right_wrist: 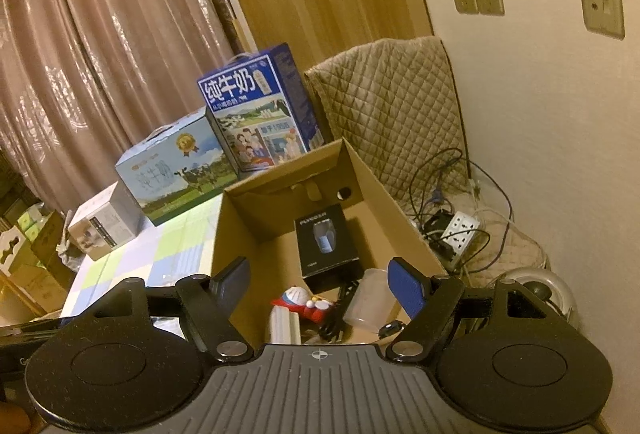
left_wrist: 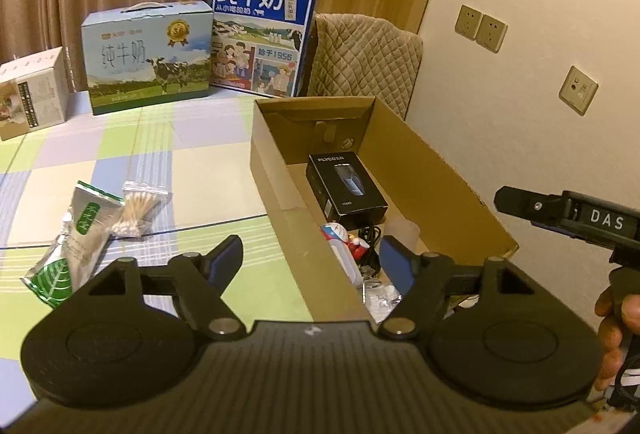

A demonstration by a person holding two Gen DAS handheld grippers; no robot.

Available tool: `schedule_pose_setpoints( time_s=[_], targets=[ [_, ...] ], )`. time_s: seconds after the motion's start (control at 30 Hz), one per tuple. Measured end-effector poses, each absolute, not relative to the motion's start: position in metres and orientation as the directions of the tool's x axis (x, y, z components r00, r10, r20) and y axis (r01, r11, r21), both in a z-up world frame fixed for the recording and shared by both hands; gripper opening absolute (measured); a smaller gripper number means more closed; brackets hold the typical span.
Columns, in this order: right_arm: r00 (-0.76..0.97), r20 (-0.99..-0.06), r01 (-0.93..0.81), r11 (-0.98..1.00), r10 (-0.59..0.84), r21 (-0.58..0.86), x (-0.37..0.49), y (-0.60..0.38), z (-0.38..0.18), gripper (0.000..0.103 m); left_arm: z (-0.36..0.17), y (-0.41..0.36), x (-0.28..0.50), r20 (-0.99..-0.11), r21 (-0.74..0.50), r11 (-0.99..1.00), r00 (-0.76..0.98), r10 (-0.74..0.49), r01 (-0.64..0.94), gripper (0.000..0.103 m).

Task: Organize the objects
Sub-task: 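Move both tools back toward the tea pouch and cotton swab bag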

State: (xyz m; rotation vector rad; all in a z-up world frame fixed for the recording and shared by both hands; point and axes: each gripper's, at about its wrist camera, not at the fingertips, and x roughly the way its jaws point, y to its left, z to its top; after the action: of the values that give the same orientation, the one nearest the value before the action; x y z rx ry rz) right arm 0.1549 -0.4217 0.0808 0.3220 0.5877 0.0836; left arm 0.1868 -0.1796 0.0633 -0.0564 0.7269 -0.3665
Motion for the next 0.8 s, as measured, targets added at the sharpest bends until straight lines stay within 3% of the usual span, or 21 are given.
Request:
schedule_pose_setpoints(
  time_s=[0.47, 0.6, 0.8],
  targets=[
    [0.844, -0.498, -0.055, 0.957, 0.198, 0.286, 0.11, -0.366, 0.101, 0.073, 0.084, -0.12, 0.134, -0.602, -0.158, 0.955, 0.742, -0.294, 0.25, 0.09],
    [0.835, -0.5, -0.099, 0.957, 0.23, 0.275, 0.1, -0.339, 0.1, 0.073, 0.085, -0.094, 0.118, -0.591, -0.132, 0.967, 0.766, -0.253, 0.218, 0.101],
    [0.813, -0.514, -0.156, 0.952, 0.275, 0.262, 0.094, -0.302, 0.095, 0.073, 0.087, -0.052, 0.101, -0.588, -0.122, 0.981, 0.785, -0.195, 0.152, 0.102]
  ],
)
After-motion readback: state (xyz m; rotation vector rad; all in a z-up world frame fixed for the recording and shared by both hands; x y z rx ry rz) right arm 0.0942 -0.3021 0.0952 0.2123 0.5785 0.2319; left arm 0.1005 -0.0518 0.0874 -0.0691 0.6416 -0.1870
